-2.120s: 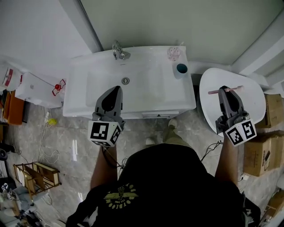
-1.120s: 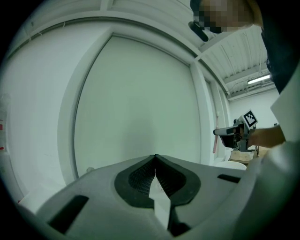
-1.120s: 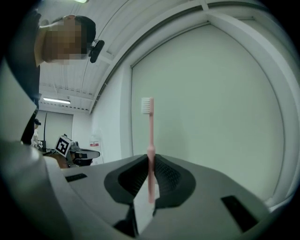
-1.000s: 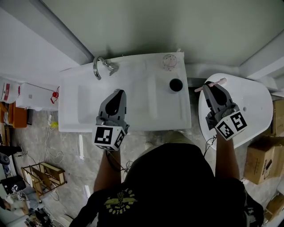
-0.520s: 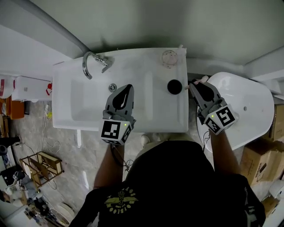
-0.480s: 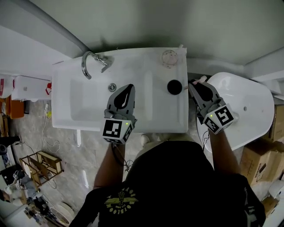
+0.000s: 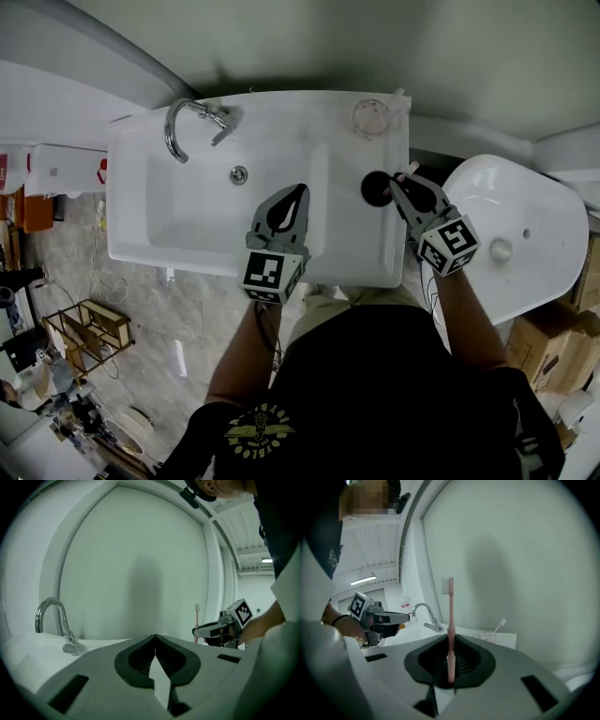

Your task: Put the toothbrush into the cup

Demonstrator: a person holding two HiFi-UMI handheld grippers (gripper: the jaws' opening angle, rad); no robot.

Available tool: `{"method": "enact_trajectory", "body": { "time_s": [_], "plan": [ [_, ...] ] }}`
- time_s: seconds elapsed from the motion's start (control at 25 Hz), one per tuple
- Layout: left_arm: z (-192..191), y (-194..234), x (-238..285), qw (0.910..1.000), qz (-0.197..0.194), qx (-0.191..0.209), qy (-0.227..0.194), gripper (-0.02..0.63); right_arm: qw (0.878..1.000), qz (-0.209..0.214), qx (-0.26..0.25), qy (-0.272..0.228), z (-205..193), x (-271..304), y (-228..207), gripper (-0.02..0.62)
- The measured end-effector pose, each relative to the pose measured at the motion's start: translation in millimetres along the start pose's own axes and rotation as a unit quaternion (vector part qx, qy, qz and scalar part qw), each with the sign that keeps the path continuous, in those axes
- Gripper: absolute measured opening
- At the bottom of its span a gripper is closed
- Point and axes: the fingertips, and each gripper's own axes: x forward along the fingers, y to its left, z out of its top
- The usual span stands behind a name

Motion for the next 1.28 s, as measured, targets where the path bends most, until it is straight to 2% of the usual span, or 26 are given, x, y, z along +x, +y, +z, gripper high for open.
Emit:
{"method": "enact_trajectory", "body": {
  "time_s": [0.2, 0.4, 0.52, 0.68, 0.84, 0.96, 1.08, 1.28],
  "plan": [
    [-15.9, -2.0, 1.8, 0.9998, 0.002, -0.009, 0.019, 0.011, 0.999, 0.005, 0.012, 0.037, -24.4, 12.5, -7.3, 0.044],
    [-30.8, 2.1, -4.7, 0.9992, 0.01, -0.017, 0.035, 0.011, 0.999, 0.012, 0.004, 0.046, -31.4, 17.6, -7.1, 0.048],
    [-31.2, 4.3, -11.2, 0.9991, 0.013, -0.016, 0.036, 0.011, 0.999, 0.015, 0.005, 0.05, -32.9, 16.7, -4.6, 0.109],
    [-27.5, 2.8, -18.0, 0.9993, 0.01, -0.01, 0.035, 0.011, 0.999, 0.008, -0.001, 0.046, -27.3, 10.7, -4.2, 0.123],
    [-15.3, 0.4, -31.2, 0.9996, 0.007, -0.004, 0.025, 0.011, 1.0, 0.012, 0.003, 0.015, -4.7, -4.9, 2.7, 0.121],
    [-1.2, 2.7, -45.1, 0.9999, 0.012, -0.002, 0.011, 0.011, 1.0, 0.002, -0.008, -0.017, 21.1, -23.6, 9.2, 0.062],
    [21.9, 6.2, -60.9, 0.9997, 0.02, 0.0, -0.016, 0.011, 0.998, -0.014, -0.026, -0.051, 49.1, -44.9, 17.8, 0.02],
    [69.0, 4.3, -95.5, 0.9969, 0.023, 0.025, -0.071, 0.011, 0.993, -0.036, -0.062, -0.09, 83.7, -77.8, 43.3, 0.011]
  ]
}}
